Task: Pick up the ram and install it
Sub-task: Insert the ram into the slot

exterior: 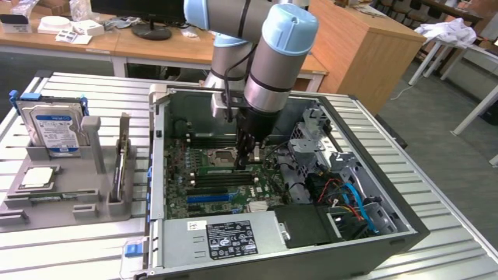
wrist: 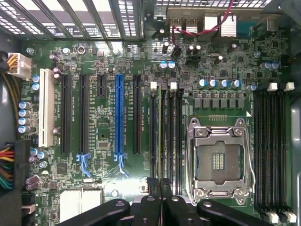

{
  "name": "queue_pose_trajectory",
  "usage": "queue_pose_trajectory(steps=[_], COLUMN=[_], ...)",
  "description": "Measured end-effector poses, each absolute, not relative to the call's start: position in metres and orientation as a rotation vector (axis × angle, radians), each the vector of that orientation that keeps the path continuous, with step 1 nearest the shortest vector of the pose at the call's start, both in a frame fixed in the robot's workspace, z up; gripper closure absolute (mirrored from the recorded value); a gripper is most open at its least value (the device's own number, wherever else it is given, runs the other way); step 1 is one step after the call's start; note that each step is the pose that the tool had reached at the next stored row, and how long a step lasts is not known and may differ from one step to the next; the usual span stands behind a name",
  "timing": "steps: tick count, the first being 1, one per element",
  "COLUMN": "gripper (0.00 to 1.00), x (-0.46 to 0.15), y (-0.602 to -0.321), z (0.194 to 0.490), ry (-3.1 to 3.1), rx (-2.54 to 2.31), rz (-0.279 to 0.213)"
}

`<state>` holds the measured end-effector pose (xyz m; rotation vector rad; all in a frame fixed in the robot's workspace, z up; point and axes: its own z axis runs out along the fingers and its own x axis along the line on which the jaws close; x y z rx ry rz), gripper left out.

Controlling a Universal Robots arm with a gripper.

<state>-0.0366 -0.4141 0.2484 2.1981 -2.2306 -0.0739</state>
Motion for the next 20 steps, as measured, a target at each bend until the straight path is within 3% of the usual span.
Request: queue_pose_trajectory(steps=[20], gripper=[0.88], x=[-0.0366], y=[-0.4171], z=[0.2448], ry=[-2.231], rx=[2.198], rz=[-0.074])
